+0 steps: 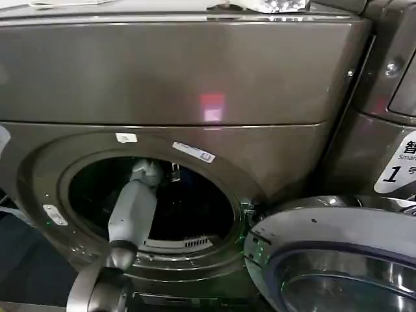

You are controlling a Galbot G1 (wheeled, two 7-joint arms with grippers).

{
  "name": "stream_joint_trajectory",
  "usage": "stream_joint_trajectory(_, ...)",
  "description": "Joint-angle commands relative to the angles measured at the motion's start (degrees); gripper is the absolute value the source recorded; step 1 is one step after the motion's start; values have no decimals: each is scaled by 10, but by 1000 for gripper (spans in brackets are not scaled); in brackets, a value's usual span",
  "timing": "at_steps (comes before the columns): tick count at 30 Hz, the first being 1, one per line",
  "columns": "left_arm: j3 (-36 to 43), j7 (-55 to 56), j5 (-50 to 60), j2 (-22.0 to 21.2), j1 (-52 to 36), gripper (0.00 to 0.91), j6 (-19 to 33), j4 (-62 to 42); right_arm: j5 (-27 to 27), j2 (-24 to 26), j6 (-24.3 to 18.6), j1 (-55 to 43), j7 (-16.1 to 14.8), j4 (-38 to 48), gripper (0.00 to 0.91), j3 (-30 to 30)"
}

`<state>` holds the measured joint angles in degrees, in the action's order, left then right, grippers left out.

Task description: Grasp the clothes from the dryer.

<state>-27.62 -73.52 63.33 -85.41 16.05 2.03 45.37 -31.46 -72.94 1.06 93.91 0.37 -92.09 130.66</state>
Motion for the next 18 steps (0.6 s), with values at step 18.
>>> stream_joint_trajectory(18, -6, 357, -236, -10, 70, 0, -107, 156, -22, -14, 36, -11, -6, -42, 907, -11)
